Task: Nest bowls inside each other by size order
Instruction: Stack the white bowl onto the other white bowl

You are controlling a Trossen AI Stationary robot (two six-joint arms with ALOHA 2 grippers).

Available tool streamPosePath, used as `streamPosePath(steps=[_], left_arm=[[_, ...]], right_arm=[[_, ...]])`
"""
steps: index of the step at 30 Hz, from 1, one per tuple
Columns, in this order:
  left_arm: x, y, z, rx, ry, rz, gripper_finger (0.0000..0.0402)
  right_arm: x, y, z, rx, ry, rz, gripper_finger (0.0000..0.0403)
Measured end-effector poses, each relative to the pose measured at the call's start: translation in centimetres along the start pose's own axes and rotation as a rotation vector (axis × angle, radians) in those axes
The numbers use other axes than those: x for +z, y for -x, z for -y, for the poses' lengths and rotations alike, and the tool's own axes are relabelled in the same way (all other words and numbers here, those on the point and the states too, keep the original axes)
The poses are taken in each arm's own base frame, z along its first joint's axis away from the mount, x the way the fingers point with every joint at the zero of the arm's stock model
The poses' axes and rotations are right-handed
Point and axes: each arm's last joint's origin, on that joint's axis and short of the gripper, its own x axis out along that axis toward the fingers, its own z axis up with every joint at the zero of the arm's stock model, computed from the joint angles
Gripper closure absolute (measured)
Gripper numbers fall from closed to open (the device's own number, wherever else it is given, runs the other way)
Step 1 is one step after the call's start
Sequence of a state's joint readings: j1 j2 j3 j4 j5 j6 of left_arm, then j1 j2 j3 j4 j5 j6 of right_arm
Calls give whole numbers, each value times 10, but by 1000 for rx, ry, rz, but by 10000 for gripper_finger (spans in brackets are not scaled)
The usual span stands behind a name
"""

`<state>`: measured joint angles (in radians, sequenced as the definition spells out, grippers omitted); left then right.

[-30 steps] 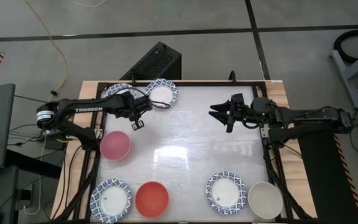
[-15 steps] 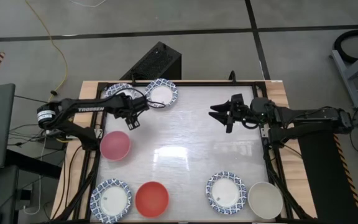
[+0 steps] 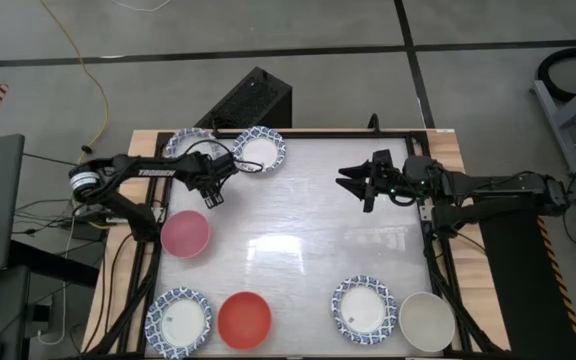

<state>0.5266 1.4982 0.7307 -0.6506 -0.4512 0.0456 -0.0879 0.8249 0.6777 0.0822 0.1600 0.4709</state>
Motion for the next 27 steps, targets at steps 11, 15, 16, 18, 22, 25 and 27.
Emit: streamPosePath(steps=[11,15,16,18,22,25,27], left_arm=[[-1,7,2,-68,67,-9,398],[-4,31,-1,-130,193,90,401],[-6,38,-3,-153,235,122,401],[-10,54,-7,-191,326,192,401],[-23,82,-20,-252,490,319,401],[-32,96,-25,-325,510,383,401],[-35,102,-24,-372,451,414,396]], right_arm=[[0,0,0,0,0,1,193],[0,0,0,0,0,0,193],[0,0,0,0,0,0,193],[0,0,0,0,0,1,193],[0,0,0,0,0,0,193],[-1,0,0,-4,2,-6,193],[-2,0,1,-10,3,-17,193]])
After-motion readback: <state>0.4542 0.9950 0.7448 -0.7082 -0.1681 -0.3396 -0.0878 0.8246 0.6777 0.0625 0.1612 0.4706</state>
